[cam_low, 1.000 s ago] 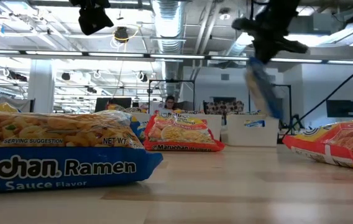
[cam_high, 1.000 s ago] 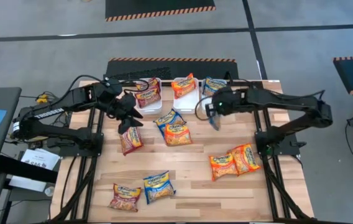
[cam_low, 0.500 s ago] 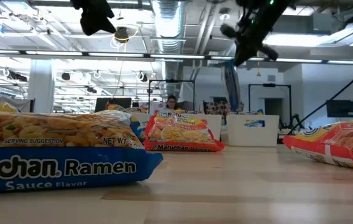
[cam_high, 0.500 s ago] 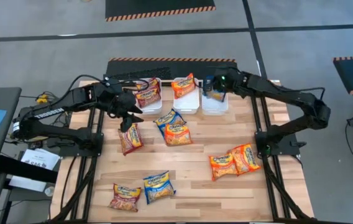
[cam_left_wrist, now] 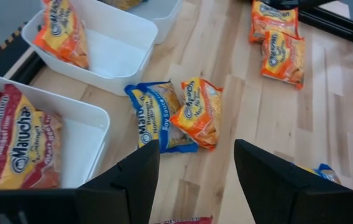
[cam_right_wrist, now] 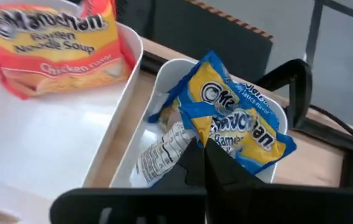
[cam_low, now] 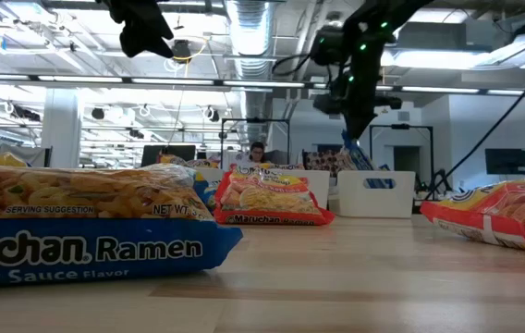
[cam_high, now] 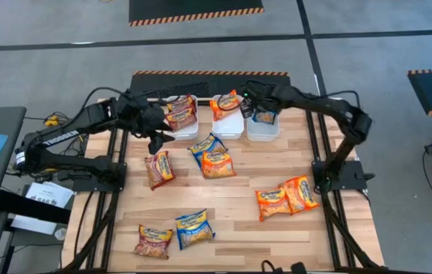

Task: Sort Maruchan noodles
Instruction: Put the blue noodle pack into the right white bin

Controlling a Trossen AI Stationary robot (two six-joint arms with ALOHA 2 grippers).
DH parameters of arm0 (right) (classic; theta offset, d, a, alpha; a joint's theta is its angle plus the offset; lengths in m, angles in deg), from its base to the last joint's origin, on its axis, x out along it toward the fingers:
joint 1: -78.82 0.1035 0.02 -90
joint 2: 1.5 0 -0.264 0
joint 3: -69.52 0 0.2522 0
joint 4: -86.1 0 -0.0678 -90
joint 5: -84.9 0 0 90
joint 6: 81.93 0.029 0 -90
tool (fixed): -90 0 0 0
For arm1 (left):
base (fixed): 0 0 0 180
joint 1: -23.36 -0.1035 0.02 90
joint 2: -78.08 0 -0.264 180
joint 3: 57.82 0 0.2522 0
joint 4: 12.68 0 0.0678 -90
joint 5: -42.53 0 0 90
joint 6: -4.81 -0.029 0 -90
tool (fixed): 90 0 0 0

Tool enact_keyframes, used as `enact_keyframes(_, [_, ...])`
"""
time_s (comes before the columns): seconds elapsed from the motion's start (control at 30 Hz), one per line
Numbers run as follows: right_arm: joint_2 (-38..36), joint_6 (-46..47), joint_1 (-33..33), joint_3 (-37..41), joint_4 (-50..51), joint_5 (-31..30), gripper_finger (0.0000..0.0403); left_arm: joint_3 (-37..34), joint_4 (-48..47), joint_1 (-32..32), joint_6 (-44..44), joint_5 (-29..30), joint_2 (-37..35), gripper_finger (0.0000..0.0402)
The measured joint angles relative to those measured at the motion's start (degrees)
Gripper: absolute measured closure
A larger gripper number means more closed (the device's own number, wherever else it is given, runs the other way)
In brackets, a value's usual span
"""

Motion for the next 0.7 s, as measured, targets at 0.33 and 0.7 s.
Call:
enact_keyframes(0.33, [8.2,-3.0,1.4,-7.2,2.6,-0.2,0.04,0.0,-0.2,-0.7,0.0,0.0,0.0,0.0207])
enact_keyframes(0.7, [8.5,-5.4,-0.5,-7.6,9.5,1.3,0.0305,0.0,-0.2,-0.7,0.0,0.0,0.0,0.0207])
